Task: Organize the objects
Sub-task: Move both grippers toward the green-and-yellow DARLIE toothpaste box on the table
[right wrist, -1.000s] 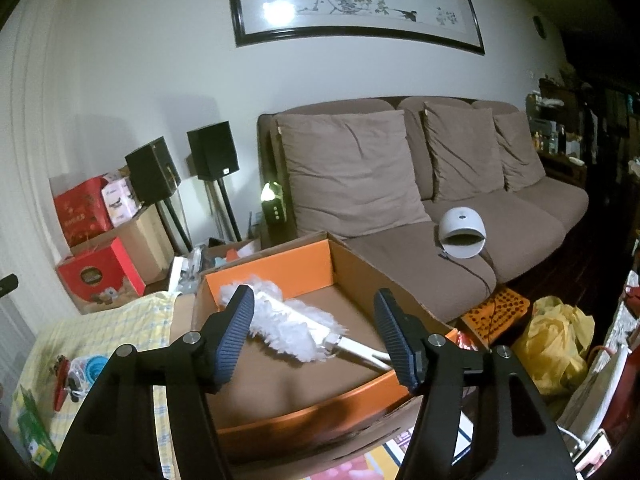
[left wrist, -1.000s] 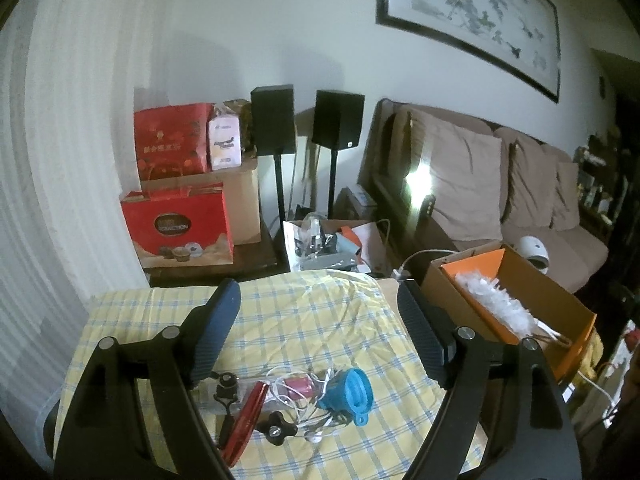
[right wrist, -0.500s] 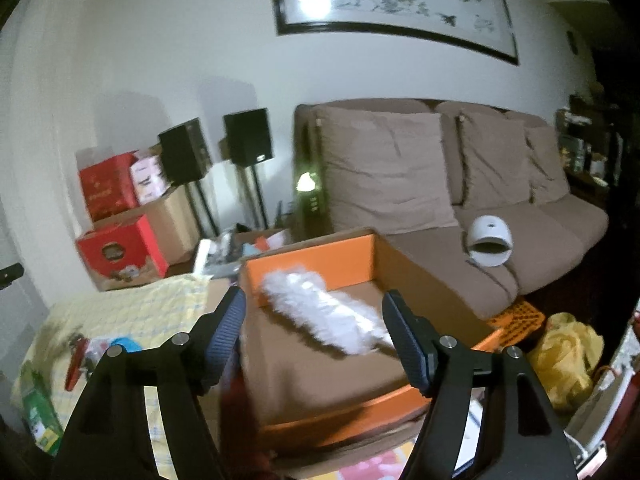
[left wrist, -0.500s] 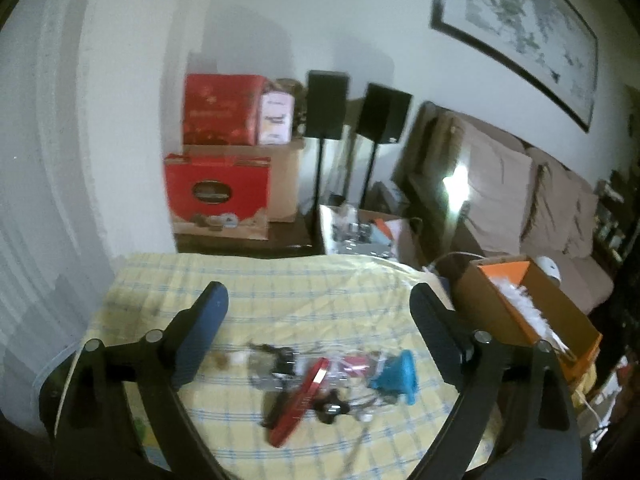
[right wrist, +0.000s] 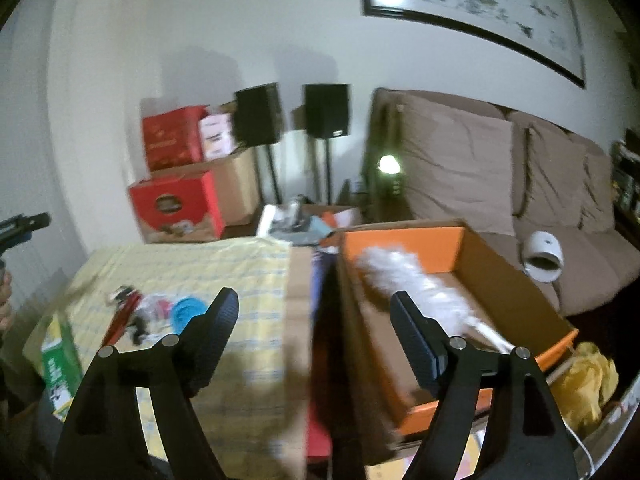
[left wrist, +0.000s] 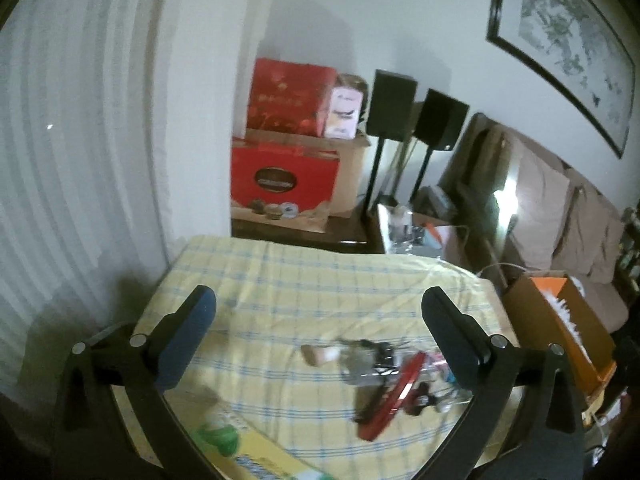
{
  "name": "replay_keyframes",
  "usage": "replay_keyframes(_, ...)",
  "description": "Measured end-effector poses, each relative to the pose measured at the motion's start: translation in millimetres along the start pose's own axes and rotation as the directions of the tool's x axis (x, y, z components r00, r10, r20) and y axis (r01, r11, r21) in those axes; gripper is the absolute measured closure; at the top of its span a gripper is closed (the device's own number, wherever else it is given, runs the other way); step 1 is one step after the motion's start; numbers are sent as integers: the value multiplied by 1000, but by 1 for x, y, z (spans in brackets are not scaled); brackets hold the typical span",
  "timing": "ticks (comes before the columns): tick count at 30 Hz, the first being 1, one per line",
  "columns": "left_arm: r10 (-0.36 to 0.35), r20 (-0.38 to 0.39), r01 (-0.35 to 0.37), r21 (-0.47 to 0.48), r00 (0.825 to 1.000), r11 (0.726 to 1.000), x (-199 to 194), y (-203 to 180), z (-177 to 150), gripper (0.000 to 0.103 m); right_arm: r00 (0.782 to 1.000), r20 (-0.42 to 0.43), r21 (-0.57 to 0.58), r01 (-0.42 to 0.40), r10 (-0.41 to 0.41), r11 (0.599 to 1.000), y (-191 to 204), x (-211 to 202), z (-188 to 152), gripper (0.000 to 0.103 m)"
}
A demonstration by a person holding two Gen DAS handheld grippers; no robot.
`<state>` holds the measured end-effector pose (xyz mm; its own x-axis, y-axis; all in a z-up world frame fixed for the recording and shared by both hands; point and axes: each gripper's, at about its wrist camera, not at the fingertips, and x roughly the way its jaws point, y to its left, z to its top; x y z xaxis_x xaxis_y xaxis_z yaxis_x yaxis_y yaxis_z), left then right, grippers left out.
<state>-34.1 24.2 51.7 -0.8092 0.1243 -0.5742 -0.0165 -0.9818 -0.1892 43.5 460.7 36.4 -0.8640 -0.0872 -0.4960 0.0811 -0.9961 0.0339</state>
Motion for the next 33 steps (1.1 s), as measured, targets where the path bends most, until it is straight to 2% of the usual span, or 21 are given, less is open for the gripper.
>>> replay_keyframes(4, -22, -35, 21, -31, 999, 999, 2, 23, -3, 0, 996, -63, -25, -71, 70, 997, 36, 20, -13, 23)
replay_keyframes(7, -8, -71, 7, -25, 997, 1000, 1, 41, -9, 0, 986, -129, -49, -112, 105, 992, 68, 37, -29, 23)
replay_keyframes(11, 43, -102, -40, 31, 994, 999, 3, 58, -20, 0, 954, -206, -24, -226, 216, 974, 109, 48, -47, 23)
replay_keyframes(13, 92, -114, -84, 74, 989, 994, 8, 66, -27, 0, 931, -249, -57, -290, 267, 955, 141, 47, -57, 23)
replay_keyframes(15, 121, -149, -110, 80, 981, 991, 18, 76, -35, 0, 918, -282, -102, -319, 280, 942, 166, 44, -64, 23)
replay_keyframes(17, 74, -194, -65, 57, 978, 996, 27, 86, -44, 0, 898, -320, -132, -357, 301, 925, 189, 35, -77, 23)
replay_keyframes(20, -8, -246, 24, 62, 969, 998, 37, 91, -57, 0, 850, -394, -163, -440, 350, 883, 222, 21, -96, 23)
replay_keyframes(22, -59, -284, 82, 69, 957, 994, 45, 92, -65, 1, 818, -432, -177, -490, 380, 854, 236, 14, -108, 27)
replay_keyframes(24, -81, -301, 100, 50, 950, 994, 52, 95, -70, 1, 792, -473, -196, -522, 386, 830, 252, 13, -120, 32)
replay_keyframes(25, -89, -315, 107, 40, 945, 993, 55, 97, -73, 1, 790, -486, -204, -518, 374, 831, 255, 16, -125, 34)
replay_keyframes(27, -118, -347, 138, 32, 930, 990, 60, 100, -79, 1, 801, -497, -226, -491, 334, 842, 263, 25, -131, 39)
replay_keyframes(28, -148, -382, 171, 26, 912, 985, 65, 100, -82, 1, 805, -500, -228, -479, 320, 848, 263, 29, -132, 43)
replay_keyframes(29, -170, -404, 194, 20, 899, 981, 68, 99, -83, 7, 809, -499, -223, -465, 309, 857, 263, 33, -132, 47)
replay_keyframes(31, -225, -422, 250, 4, 878, 968, 68, 96, -87, 9, 806, -510, -193, -447, 300, 873, 257, 44, -130, 65)
replay_keyframes(33, -277, -429, 306, -3, 860, 952, 66, 88, -89, 9, 813, -507, -165, -419, 287, 893, 252, 52, -126, 79)
